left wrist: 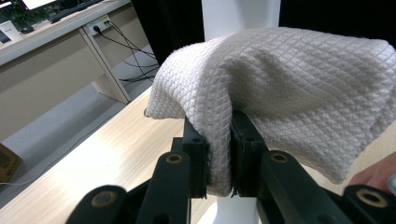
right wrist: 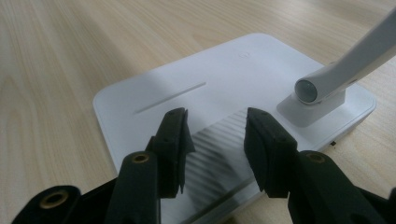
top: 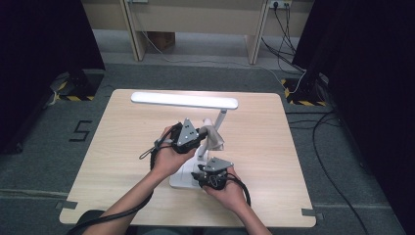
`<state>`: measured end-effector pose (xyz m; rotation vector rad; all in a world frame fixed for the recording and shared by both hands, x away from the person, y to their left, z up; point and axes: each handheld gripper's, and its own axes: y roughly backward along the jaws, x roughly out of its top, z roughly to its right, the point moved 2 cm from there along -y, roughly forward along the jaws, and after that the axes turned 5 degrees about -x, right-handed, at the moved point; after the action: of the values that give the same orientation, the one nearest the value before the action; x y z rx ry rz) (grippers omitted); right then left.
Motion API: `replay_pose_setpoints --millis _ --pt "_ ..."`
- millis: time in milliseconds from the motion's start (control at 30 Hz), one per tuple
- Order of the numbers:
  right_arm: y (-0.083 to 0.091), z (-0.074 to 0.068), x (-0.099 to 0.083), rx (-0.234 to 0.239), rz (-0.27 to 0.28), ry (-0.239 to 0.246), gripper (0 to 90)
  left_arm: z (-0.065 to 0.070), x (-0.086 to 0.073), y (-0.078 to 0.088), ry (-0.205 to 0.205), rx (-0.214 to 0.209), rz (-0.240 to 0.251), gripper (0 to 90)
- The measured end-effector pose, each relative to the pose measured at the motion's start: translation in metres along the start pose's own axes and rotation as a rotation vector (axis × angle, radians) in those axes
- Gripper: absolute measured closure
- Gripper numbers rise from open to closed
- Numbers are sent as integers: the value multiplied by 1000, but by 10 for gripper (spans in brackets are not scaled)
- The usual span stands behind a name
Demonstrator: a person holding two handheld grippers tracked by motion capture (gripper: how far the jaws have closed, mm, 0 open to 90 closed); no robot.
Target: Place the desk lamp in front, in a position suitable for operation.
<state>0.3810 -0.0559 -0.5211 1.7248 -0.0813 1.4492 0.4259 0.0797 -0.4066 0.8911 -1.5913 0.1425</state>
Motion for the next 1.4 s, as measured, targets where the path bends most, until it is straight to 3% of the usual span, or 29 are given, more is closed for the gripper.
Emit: replay_pose_setpoints --millis 1400 --pt "0 0 0 -1 2 -1 592 2 -38 -12 49 -15 -59 779"
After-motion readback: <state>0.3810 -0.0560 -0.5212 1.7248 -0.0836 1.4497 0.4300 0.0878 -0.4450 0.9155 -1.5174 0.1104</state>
